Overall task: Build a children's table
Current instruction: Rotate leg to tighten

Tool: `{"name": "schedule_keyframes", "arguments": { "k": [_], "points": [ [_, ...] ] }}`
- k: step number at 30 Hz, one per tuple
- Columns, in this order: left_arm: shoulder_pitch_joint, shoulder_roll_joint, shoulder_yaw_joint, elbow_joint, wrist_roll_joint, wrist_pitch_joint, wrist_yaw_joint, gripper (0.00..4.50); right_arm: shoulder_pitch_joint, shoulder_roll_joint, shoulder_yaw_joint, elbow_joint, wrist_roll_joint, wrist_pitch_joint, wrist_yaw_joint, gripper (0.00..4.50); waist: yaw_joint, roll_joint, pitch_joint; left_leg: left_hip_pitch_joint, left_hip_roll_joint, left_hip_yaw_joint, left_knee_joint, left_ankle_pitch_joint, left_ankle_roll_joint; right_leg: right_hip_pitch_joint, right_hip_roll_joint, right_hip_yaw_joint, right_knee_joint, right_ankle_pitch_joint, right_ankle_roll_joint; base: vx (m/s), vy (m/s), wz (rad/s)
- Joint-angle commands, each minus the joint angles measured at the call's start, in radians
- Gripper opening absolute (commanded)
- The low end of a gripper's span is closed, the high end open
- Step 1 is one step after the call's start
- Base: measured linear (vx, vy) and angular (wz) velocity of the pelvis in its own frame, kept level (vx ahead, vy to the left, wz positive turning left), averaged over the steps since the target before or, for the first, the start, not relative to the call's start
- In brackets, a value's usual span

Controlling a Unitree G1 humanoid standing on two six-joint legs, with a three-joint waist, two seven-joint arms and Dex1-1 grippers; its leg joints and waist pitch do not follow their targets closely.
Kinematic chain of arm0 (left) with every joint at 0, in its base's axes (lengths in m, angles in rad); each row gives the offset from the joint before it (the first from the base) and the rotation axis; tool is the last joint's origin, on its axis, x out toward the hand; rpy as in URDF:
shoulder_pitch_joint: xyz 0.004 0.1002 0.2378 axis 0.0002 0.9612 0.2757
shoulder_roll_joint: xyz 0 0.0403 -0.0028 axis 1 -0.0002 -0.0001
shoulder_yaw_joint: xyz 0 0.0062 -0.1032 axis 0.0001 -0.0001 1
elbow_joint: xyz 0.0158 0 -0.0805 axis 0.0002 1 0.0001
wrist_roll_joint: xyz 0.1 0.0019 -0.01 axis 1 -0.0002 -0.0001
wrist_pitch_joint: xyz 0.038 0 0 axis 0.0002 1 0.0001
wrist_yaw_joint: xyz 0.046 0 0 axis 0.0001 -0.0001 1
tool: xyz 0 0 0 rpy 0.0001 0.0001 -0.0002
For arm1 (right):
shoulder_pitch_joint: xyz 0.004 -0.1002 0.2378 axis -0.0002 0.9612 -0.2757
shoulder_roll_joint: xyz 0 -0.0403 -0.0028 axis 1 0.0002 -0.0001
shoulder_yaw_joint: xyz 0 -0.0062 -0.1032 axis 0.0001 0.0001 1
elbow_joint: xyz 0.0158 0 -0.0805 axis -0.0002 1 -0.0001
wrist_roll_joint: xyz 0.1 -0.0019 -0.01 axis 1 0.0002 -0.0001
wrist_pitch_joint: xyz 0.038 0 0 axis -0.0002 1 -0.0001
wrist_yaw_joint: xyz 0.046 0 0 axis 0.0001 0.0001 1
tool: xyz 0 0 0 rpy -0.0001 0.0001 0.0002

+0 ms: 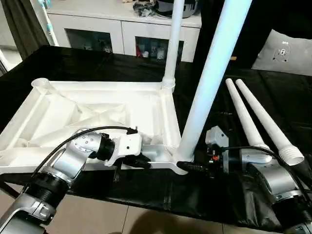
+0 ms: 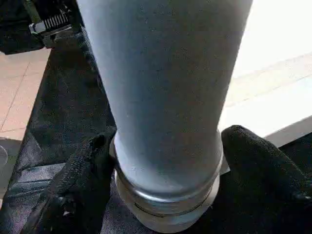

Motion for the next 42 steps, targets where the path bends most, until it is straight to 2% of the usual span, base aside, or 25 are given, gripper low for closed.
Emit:
{"name": "schedule_keyframes", "arguments": {
  "k": [1,7,12,16,17,18,19,20,21,22,23,24,25,27,28,29,30,32,33,34,37,38,41,42],
  "points": [
    [-0.013,-0.006,-0.029,0.003,0.009,-0.029,-0.038,0.0,-0.023,-0.007,0.001,0.007,0.0,-0.004,0.014,3.31,-0.002,-0.002,-0.071,0.002,0.031,-0.003,-0.067,-0.187,0.054,0.057,-0.078,0.052,-0.069,-0.37,-0.151,0.0,0.0,0.0],
    [-0.017,-0.007,-0.032,0.017,0.006,-0.043,-0.041,0.0,-0.02,0.012,-0.008,0.005,0.022,0.006,0.021,2.87,0.0,-0.002,-0.071,0.002,0.032,-0.003,-0.067,-0.182,0.053,0.057,-0.078,0.051,-0.069,-0.371,-0.148,0.0,0.0,0.0],
    [-0.015,-0.014,-0.031,0.021,0.009,-0.036,-0.034,0.0,0.003,0.023,0.002,-0.02,0.029,0.013,0.021,2.78,0.0,-0.003,-0.071,0.002,0.032,-0.003,-0.067,-0.184,0.053,0.056,-0.078,0.051,-0.071,-0.385,-0.141,0.0,0.0,0.0],
    [-0.009,-0.03,-0.022,0.005,0.021,0.021,0.02,0.0,0.03,0.045,-0.001,-0.05,0.037,0.031,-0.01,2.77,0.001,-0.002,-0.068,0.005,0.031,-0.003,-0.068,-0.198,0.049,0.053,-0.078,0.049,-0.077,-0.431,-0.127,0.0,0.0,0.0],
    [-0.008,-0.054,-0.005,-0.003,0.026,0.073,0.08,0.0,0.047,0.067,-0.002,-0.063,0.032,0.042,-0.052,2.76,0.001,-0.002,-0.067,0.005,0.032,-0.003,-0.069,-0.201,0.047,0.053,-0.079,0.05,-0.078,-0.439,-0.124,0.0,0.0,0.0],
    [-0.007,-0.071,0.007,-0.007,0.029,0.107,0.122,0.0,0.057,0.082,-0.002,-0.072,0.027,0.049,-0.081,2.76,0.003,0.0,-0.066,0.01,0.033,-0.003,-0.068,-0.21,0.042,0.048,-0.08,0.05,-0.081,-0.453,-0.124,0.0,0.0,0.0],
    [-0.007,-0.112,0.03,-0.024,0.026,0.182,0.197,0.0,0.072,0.124,-0.003,-0.071,-0.006,0.056,-0.178,2.76,0.004,-0.003,-0.066,0.01,0.031,-0.003,-0.068,-0.215,0.039,0.05,-0.079,0.048,-0.082,-0.468,-0.12,0.0,0.0,0.0],
    [-0.007,-0.128,0.038,-0.032,0.026,0.207,0.224,0.0,0.076,0.142,-0.004,-0.07,-0.019,0.06,-0.218,2.76,0.0,0.003,-0.063,0.009,0.032,-0.002,-0.07,-0.219,0.024,0.046,-0.077,0.046,-0.086,-0.481,-0.113,0.0,0.0,0.0],
    [-0.009,-0.157,0.05,-0.041,0.026,0.245,0.27,0.0,0.082,0.178,-0.012,-0.065,-0.03,0.076,-0.285,2.76,-0.001,0.002,-0.062,0.012,0.029,-0.004,-0.069,-0.24,0.021,0.044,-0.077,0.041,-0.09,-0.514,-0.103,0.0,0.0,0.0],
    [-0.014,-0.205,0.066,-0.05,0.029,0.3,0.34,0.0,0.087,0.235,-0.027,-0.051,-0.041,0.096,-0.381,2.76,-0.01,0.001,-0.061,0.012,0.025,-0.005,-0.067,-0.261,0.012,0.042,-0.078,0.037,-0.098,-0.561,-0.082,0.0,0.0,0.0],
    [-0.015,-0.213,0.068,-0.05,0.03,0.306,0.351,0.0,0.087,0.242,-0.03,-0.048,-0.041,0.096,-0.393,2.76,-0.01,0.001,-0.061,0.012,0.025,-0.005,-0.067,-0.261,0.012,0.042,-0.078,0.037,-0.098,-0.561,-0.082,0.0,0.0,0.0],
    [-0.019,-0.236,0.073,-0.047,0.033,0.325,0.383,0.0,0.085,0.263,-0.038,-0.039,-0.043,0.097,-0.425,2.76,-0.017,0.002,-0.063,0.012,0.023,-0.008,-0.066,-0.272,0.011,0.045,-0.08,0.033,-0.102,-0.575,-0.07,0.0,0.0,0.0],
    [-0.029,-0.287,0.088,-0.038,0.036,0.367,0.451,0.0,0.08,0.303,-0.054,-0.022,-0.046,0.106,-0.485,2.76,-0.023,0.001,-0.064,0.01,0.022,-0.009,-0.066,-0.278,0.017,0.045,-0.077,0.032,-0.104,-0.572,-0.062,0.0,0.0,0.0],
    [-0.031,-0.293,0.09,-0.037,0.036,0.373,0.46,0.0,0.079,0.307,-0.056,-0.021,-0.046,0.11,-0.492,2.75,-0.025,0.001,-0.065,0.014,0.017,-0.008,-0.062,-0.286,0.028,0.042,-0.078,0.03,-0.11,-0.583,-0.056,0.0,0.0,0.0],
    [-0.039,-0.33,0.103,-0.03,0.034,0.391,0.51,0.0,0.067,0.333,-0.069,-0.004,-0.056,0.118,-0.546,2.75,-0.027,0.002,-0.066,0.009,0.018,-0.009,-0.064,-0.281,0.037,0.044,-0.077,0.031,-0.108,-0.571,-0.054,0.0,0.0,0.0],
    [-0.053,-0.377,0.118,-0.019,0.033,0.403,0.574,0.0,0.039,0.368,-0.087,0.031,-0.075,0.131,-0.635,2.75,-0.031,0.011,-0.065,0.008,0.019,-0.01,-0.065,-0.286,0.037,0.042,-0.076,0.03,-0.107,-0.565,-0.058,0.0,0.0,0.0],
    [-0.061,-0.411,0.129,-0.015,0.042,0.415,0.623,0.0,0.021,0.395,-0.1,0.052,-0.087,0.14,-0.691,2.75,-0.041,0.009,-0.067,0.011,0.017,-0.01,-0.061,-0.297,0.028,0.038,-0.074,0.026,-0.11,-0.552,-0.069,0.0,0.0,0.0],
    [-0.069,-0.434,0.127,-0.014,0.065,0.419,0.658,0.0,0.008,0.419,-0.11,0.063,-0.101,0.139,-0.731,2.75,-0.039,0.007,-0.068,0.008,0.014,-0.009,-0.061,-0.287,0.039,0.042,-0.075,0.026,-0.11,-0.547,-0.06,0.0,0.0,0.0],
    [-0.068,-0.429,0.116,-0.018,0.08,0.419,0.65,0.0,0.011,0.421,-0.111,0.058,-0.107,0.132,-0.735,3.31,-0.039,0.007,-0.068,0.006,0.014,-0.01,-0.062,-0.284,0.043,0.043,-0.075,0.027,-0.11,-0.545,-0.057,0.0,0.0,0.0],
    [-0.065,-0.424,0.108,-0.023,0.089,0.422,0.645,0.0,0.015,0.424,-0.114,0.054,-0.108,0.133,-0.739,3.45,-0.039,0.006,-0.07,0.002,0.015,-0.01,-0.064,-0.274,0.049,0.046,-0.076,0.029,-0.107,-0.531,-0.052,0.0,0.0,0.0],
    [-0.059,-0.413,0.099,-0.03,0.097,0.42,0.633,0.0,0.025,0.423,-0.119,0.045,-0.102,0.137,-0.728,3.52,-0.037,0.007,-0.072,0.0,0.018,-0.009,-0.066,-0.247,0.059,0.047,-0.076,0.034,-0.099,-0.483,-0.067,0.0,0.0,0.0],
    [-0.052,-0.397,0.093,-0.036,0.096,0.412,0.616,0.0,0.037,0.407,-0.118,0.035,-0.104,0.126,-0.718,3.74,-0.037,0.006,-0.072,-0.002,0.019,-0.009,-0.068,-0.241,0.061,0.048,-0.076,0.034,-0.098,-0.469,-0.07,0.0,0.0,0.0],
    [-0.04,-0.374,0.09,-0.045,0.093,0.409,0.593,0.0,0.055,0.384,-0.122,0.02,-0.101,0.107,-0.701,3.94,-0.04,0.006,-0.073,-0.009,0.017,-0.009,-0.068,-0.232,0.066,0.054,-0.077,0.034,-0.096,-0.463,-0.072,0.0,0.0,0.0],
    [-0.034,-0.351,0.077,-0.046,0.1,0.384,0.567,0.0,0.067,0.37,-0.14,0.001,-0.085,0.092,-0.683,3.94,-0.04,0.005,-0.073,-0.01,0.018,-0.009,-0.068,-0.227,0.067,0.055,-0.079,0.034,-0.096,-0.461,-0.07,0.0,0.0,0.0]
  ]
}}
